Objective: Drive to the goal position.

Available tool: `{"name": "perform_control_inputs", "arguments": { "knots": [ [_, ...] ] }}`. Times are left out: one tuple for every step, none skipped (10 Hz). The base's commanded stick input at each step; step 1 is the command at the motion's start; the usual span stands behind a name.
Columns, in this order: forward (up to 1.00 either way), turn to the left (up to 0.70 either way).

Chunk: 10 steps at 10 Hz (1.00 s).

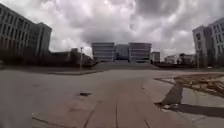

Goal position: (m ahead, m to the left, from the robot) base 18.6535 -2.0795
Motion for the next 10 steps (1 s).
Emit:
{"name": "perform_control_inputs", "arguments": {
  "knots": [
    [1.00,-0.09],
    [1.00,-0.09],
    [1.00,-0.09],
    [1.00,-0.09],
    [1.00,-0.09],
    [1.00,-0.09],
    [1.00,-0.09],
    [1.00,-0.09],
    [1.00,-0.09],
    [1.00,-0.09]
  ]
}}
